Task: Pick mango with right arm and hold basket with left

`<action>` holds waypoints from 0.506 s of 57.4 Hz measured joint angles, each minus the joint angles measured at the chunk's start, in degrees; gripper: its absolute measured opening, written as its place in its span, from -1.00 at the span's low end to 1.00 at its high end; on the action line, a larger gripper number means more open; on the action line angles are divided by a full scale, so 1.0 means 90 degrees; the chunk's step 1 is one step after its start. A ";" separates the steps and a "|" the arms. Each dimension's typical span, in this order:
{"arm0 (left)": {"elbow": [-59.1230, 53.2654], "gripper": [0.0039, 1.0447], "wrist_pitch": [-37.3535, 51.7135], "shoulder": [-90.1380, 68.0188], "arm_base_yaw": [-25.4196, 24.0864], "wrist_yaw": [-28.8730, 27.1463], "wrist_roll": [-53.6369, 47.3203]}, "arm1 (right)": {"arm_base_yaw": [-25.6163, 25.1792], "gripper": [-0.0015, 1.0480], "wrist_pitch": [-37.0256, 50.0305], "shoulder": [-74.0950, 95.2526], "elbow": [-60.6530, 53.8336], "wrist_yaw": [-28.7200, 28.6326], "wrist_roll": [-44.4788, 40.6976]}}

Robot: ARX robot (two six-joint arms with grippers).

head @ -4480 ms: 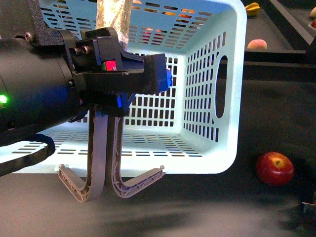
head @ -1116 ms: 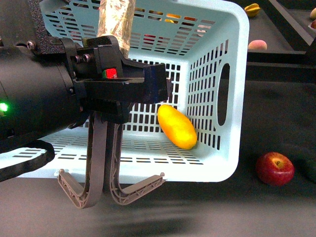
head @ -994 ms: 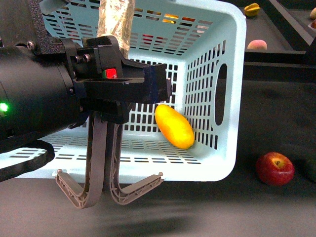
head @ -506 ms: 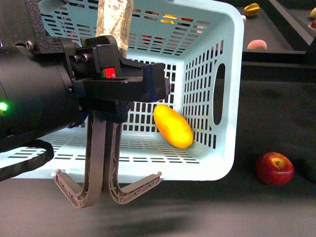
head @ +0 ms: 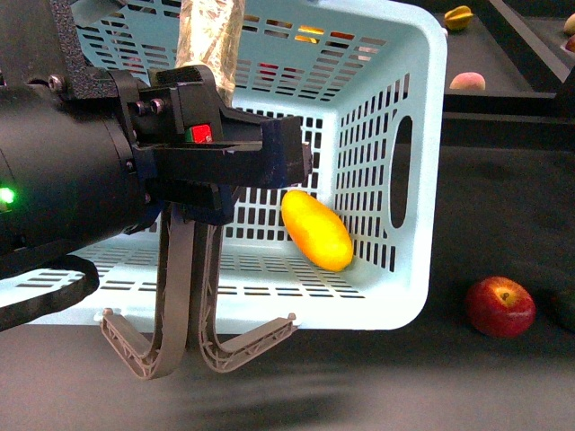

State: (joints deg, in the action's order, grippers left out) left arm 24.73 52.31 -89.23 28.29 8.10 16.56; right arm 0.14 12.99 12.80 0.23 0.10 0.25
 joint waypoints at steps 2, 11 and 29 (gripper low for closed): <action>0.0000 -0.85 0.0000 0.0000 0.0000 0.0000 0.0000 | 0.0000 -0.96 -0.0053 -0.0049 0.0000 0.0000 0.0000; 0.0000 -0.85 0.0000 0.0000 0.0000 0.0000 0.0000 | -0.0002 -0.96 -0.0308 -0.0313 0.0000 0.0000 0.0000; -0.0002 -0.85 0.0000 0.0000 0.0002 0.0002 -0.0012 | -0.0002 -0.96 -0.1433 -0.1387 0.0007 -0.0017 -0.0007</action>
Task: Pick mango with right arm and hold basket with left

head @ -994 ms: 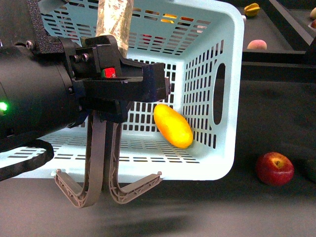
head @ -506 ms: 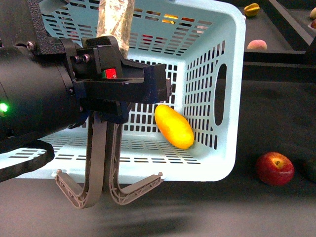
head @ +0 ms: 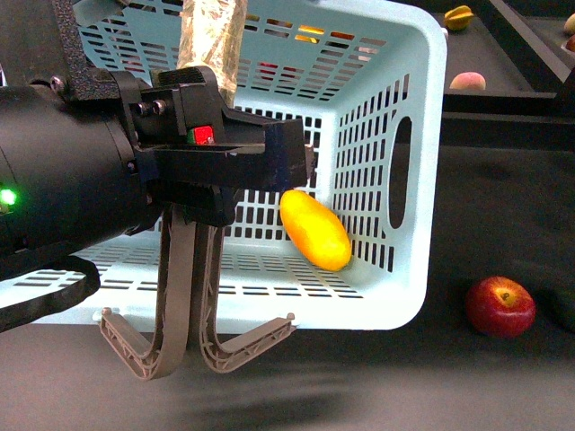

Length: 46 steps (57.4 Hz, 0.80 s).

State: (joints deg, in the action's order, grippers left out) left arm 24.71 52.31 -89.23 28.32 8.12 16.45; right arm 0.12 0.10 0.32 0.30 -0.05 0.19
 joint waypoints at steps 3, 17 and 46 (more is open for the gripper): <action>0.0000 -0.85 0.0000 0.0000 -0.0002 -0.0002 0.0017 | 0.0000 -0.96 0.0000 0.0000 0.0000 0.0002 0.0000; 0.0000 -0.85 0.0000 0.0000 -0.0002 0.0000 0.0015 | 0.0000 -0.96 0.0000 -0.0002 0.0000 0.0000 0.0000; 0.0000 -0.85 0.0000 0.0000 -0.0002 0.0000 0.0012 | 0.0000 -0.15 0.0000 -0.0002 0.0000 0.0000 -0.0007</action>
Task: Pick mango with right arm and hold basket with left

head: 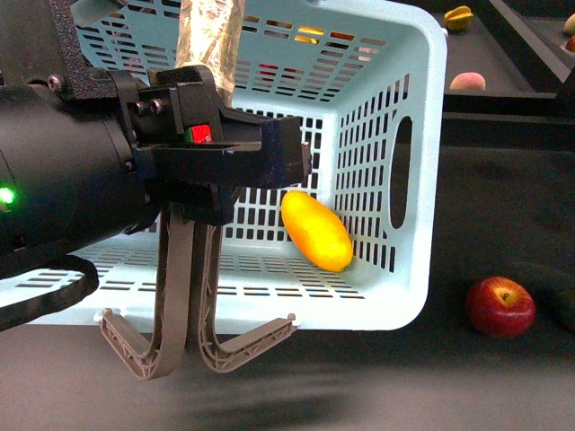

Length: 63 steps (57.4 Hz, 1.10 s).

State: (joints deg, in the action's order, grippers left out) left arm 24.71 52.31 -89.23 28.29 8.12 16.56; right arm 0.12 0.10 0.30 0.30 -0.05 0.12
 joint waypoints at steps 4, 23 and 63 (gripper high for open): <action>0.0000 -0.85 0.0000 0.0000 0.0000 0.0000 -0.0002 | 0.0000 0.08 0.0000 0.0000 0.0000 0.0000 0.0000; 0.0304 -0.85 -0.0631 0.0010 0.0000 -0.2759 0.1117 | 0.0000 0.84 0.0000 0.0000 0.0000 0.0000 0.0002; 0.1392 -0.85 -0.1751 -0.1154 -0.2433 -0.3434 0.6666 | 0.0000 0.85 0.0000 -0.0005 0.0000 -0.0002 0.0002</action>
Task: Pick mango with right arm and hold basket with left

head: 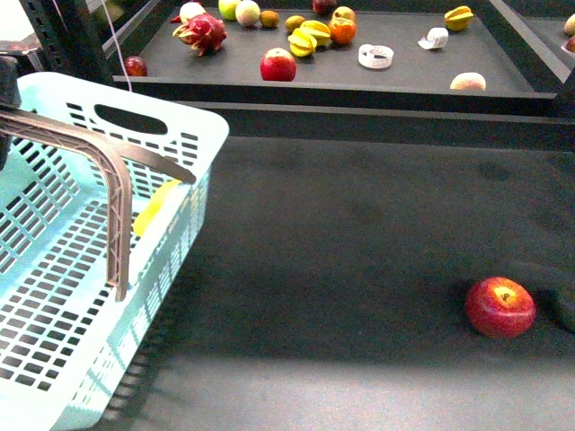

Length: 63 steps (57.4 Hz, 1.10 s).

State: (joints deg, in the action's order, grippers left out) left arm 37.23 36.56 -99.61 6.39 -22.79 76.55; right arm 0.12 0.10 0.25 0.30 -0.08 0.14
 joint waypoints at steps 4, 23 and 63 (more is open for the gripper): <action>0.0029 -0.85 0.0199 -0.0219 -0.0165 -0.0051 0.0260 | 0.0000 0.85 0.0000 0.0000 0.0000 0.0000 0.0000; 0.0250 -0.85 0.0345 -0.0865 -0.0325 0.0056 0.0743 | 0.0000 0.85 0.0000 0.0000 0.0000 0.0000 0.0000; -0.0449 0.76 0.0457 0.0049 -0.0163 -0.0151 0.0095 | 0.0000 0.85 0.0000 0.0000 0.0000 0.0000 0.0000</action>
State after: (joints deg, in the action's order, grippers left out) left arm 33.19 40.66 -99.18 4.93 -24.14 77.41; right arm 0.12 0.10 0.25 0.30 -0.08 0.14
